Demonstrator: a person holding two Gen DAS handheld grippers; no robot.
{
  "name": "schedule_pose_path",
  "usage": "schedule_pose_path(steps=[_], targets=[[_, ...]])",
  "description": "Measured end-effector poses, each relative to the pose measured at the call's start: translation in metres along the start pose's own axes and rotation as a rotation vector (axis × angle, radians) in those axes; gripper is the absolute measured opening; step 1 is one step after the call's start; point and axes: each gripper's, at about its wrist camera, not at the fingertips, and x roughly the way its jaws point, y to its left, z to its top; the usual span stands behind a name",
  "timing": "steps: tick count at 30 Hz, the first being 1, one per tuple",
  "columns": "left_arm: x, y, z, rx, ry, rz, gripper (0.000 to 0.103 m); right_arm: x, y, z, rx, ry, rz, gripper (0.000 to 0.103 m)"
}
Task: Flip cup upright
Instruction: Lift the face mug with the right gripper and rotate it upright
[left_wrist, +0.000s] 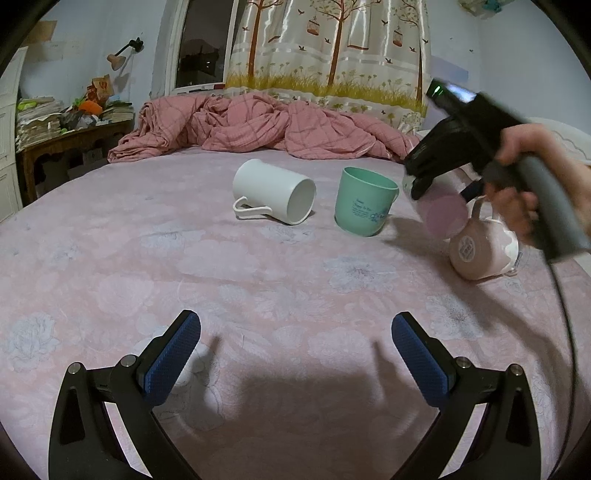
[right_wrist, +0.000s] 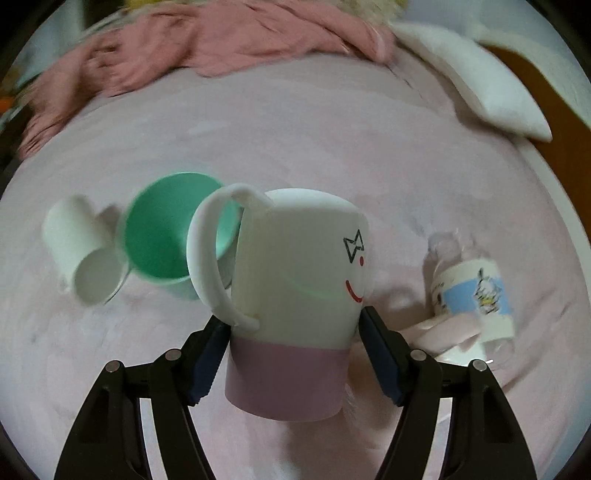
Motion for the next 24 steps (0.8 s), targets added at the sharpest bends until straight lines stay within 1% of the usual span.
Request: schedule_pose_path(steps=[2,4,7,8,9,11,14,17,21,24], targets=[[0.0,0.0,0.0,0.003,-0.003,0.0,0.103,-0.024,0.002,-0.011,-0.042,-0.038,0.029,0.072],[-0.001,0.0,0.0,0.005,-0.008,-0.001,0.103,-0.045,0.006,-0.024,-0.057,-0.051,0.066,0.073],[0.0,-0.001,0.0,0.008,-0.011,0.0,0.103,-0.07,-0.009,-0.054,-0.052,-0.062,0.122,0.073],[0.0,-0.001,0.0,0.008,-0.011,0.001,0.103,-0.07,-0.005,-0.058,-0.048,-0.06,0.127,0.073],[0.0,0.0,0.0,0.007,-0.011,0.001,0.103,-0.074,-0.01,-0.068,-0.039,-0.049,0.136,0.073],[-0.001,-0.001,0.0,0.006,-0.011,0.0,0.103,-0.06,-0.004,-0.074,-0.023,-0.025,0.164,0.073],[-0.001,-0.001,0.0,0.002,-0.012,-0.001,0.103,-0.064,-0.003,-0.094,-0.002,0.016,0.212,0.073],[-0.002,-0.002,0.001,0.003,-0.012,-0.001,0.103,-0.063,0.003,-0.106,-0.018,0.032,0.223,0.073],[-0.002,-0.001,0.001,0.001,-0.012,0.0,0.103,-0.055,0.013,-0.12,-0.027,0.088,0.259,0.073],[-0.002,-0.002,0.001,0.001,-0.013,0.0,0.103,-0.05,0.015,-0.124,-0.032,0.102,0.277,0.073]])
